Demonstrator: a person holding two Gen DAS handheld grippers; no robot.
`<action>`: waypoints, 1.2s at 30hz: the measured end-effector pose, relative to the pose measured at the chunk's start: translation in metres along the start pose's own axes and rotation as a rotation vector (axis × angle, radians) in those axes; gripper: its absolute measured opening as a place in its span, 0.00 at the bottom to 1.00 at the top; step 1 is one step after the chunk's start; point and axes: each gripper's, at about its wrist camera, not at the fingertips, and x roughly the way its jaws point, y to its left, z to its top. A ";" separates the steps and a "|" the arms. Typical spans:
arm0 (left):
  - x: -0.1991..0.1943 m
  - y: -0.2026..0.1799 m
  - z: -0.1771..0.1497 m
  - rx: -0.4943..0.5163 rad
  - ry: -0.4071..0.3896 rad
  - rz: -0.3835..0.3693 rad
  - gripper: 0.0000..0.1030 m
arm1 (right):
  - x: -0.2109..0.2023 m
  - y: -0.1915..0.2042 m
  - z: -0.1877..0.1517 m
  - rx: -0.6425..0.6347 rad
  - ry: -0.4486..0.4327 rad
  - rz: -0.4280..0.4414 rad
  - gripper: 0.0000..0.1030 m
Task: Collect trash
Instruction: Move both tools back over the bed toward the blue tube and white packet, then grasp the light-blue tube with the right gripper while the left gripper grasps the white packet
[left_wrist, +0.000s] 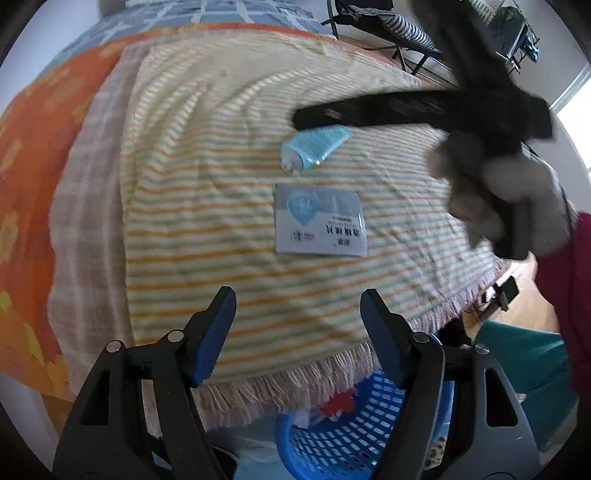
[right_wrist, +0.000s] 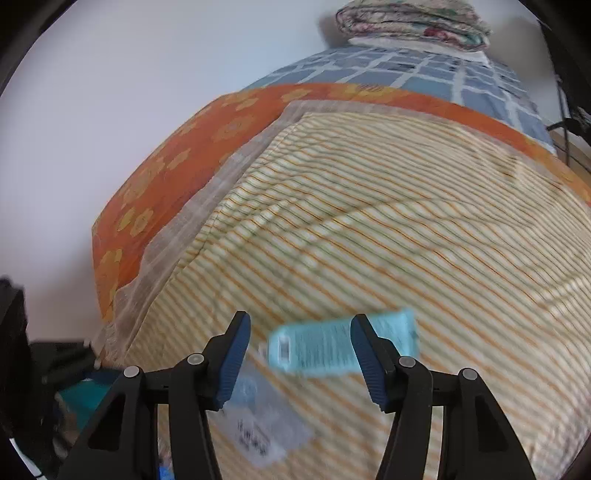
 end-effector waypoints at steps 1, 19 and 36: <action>0.001 0.000 -0.001 -0.004 0.004 -0.007 0.70 | 0.007 0.000 0.004 0.004 0.011 0.006 0.58; 0.011 -0.010 0.008 0.015 0.010 -0.016 0.57 | 0.004 -0.027 -0.028 0.004 0.166 0.109 0.57; 0.037 -0.018 0.051 0.060 -0.007 0.018 0.48 | -0.010 -0.042 -0.045 0.053 0.105 -0.125 0.07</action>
